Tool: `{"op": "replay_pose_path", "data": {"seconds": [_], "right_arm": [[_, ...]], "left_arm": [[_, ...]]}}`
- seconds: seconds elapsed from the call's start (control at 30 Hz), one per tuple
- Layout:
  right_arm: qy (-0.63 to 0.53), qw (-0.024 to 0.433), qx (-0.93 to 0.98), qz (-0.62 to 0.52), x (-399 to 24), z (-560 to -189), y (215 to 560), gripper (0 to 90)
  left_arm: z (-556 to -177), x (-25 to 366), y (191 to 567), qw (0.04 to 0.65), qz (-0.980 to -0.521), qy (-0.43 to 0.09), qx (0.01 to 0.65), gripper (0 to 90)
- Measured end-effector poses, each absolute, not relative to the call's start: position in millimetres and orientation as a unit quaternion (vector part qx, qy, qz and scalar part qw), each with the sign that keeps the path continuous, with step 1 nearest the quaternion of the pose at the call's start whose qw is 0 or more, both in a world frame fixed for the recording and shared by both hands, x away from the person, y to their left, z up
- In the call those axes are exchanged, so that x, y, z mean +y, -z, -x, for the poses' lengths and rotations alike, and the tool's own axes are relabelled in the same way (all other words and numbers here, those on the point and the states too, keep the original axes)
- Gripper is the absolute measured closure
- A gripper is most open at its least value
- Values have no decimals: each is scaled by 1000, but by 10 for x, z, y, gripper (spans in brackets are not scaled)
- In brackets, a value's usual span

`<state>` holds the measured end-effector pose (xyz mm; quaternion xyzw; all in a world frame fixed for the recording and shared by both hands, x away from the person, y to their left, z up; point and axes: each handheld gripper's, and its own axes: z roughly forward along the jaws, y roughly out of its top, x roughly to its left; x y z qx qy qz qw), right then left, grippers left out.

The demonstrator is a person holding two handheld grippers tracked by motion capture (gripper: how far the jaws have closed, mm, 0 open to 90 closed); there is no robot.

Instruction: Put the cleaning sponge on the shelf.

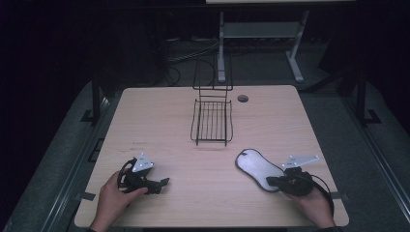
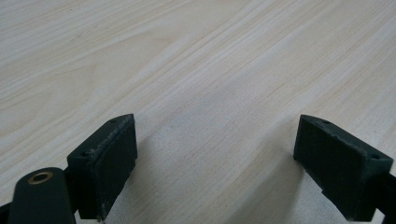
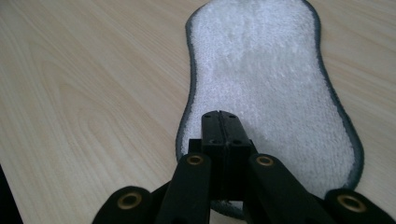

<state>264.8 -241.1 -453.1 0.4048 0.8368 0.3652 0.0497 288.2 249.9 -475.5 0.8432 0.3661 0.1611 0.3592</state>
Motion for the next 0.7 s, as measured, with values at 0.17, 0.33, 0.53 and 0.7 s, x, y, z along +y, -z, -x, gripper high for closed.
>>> {"op": "replay_pose_path", "data": {"seconds": [0.17, 0.33, 0.53, 0.7], "right_arm": [[-365, 50, 837, -405, -2471, -2656, 4532, 893], [-370, 45, 834, -406, -2471, -2654, 4514, 841], [-387, 44, 826, -407, -2482, -2660, 4435, 709], [-383, 55, 825, -412, -2483, -2719, 4419, 462]], "left_arm": [[-2882, 2499, 4755, 359, -843, -161, 366, 126], [-2882, 2499, 4754, 359, -843, -161, 366, 126], [-2882, 2499, 4754, 359, -843, -161, 366, 126], [-2882, 2499, 4754, 359, -843, -161, 366, 126]]}}
